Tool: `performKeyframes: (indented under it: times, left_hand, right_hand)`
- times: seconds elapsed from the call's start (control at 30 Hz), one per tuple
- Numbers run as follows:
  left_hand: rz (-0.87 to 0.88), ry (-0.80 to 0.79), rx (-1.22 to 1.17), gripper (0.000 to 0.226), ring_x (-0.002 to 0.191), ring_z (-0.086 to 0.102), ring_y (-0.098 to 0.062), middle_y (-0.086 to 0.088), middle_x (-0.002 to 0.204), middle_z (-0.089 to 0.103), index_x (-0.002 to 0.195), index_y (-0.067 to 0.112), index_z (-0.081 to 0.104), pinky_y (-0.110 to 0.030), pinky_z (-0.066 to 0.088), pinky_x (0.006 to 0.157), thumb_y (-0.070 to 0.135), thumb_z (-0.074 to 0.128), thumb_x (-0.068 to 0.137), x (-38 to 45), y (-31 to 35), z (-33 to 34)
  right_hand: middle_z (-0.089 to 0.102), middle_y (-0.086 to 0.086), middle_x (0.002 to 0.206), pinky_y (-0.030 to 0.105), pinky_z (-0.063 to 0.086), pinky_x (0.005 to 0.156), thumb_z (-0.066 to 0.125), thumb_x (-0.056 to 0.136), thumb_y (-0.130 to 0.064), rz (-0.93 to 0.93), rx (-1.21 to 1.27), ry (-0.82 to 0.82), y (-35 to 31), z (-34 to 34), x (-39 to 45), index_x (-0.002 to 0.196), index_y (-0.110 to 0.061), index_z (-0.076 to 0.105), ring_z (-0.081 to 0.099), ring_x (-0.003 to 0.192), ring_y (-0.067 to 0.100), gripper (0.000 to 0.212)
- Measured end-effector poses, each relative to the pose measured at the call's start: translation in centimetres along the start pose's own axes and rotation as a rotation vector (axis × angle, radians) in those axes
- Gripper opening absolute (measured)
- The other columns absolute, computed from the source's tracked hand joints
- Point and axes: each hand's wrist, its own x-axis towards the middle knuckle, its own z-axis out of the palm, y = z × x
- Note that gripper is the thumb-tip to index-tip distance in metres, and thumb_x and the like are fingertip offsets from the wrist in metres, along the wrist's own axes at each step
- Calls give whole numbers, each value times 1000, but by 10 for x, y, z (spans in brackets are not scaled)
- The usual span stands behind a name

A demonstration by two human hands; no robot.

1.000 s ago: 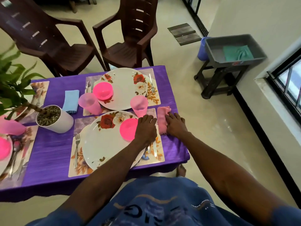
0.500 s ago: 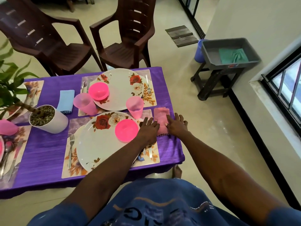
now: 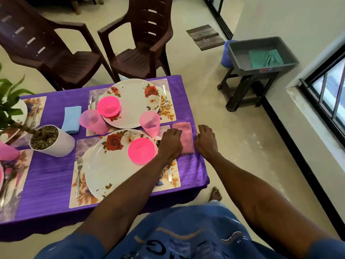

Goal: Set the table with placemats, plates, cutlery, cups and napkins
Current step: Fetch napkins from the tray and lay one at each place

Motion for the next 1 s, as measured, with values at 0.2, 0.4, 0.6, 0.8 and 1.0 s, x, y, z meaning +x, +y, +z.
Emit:
performKeyframes:
  times: [0.2,0.4,0.6,0.8,1.0]
  left_hand:
    - [41,87,6,33,89,65,-37,-20,98,70,105,-4,67,-43,53,83,1,71,72,45,61,19]
    - [-17,-17,24,28,78,61,-34,-13,85,65,93,4,68,-39,52,68,4,56,67,105,148,79]
    - [-17,-337,173,29,101,56,-33,-12,106,62,106,6,63,-40,41,86,10,52,80,130,222,135]
    - [70,-490,253,31,110,51,-30,-10,115,59,113,9,58,-38,35,95,10,45,84,168,267,165]
    - [75,-521,246,27,110,52,-31,-11,114,60,109,8,59,-39,35,96,10,47,85,229,274,181]
  right_hand:
    - [54,14,134,40,37,102,46,93,-6,-123,-94,-33,53,-24,22,129,-5,52,48,122,33,37]
    - [56,16,131,40,39,101,45,91,-5,-52,-149,-95,160,-75,36,128,-4,53,50,120,34,38]
    - [59,15,121,39,40,97,45,86,-7,80,-191,-167,251,-118,37,119,-4,57,53,112,33,35]
    - [60,16,121,40,40,98,43,88,-6,219,-136,-142,306,-139,49,118,-3,59,54,111,33,35]
    - [61,16,118,38,40,94,42,85,-4,269,-73,-141,329,-150,100,113,-3,60,54,107,32,34]
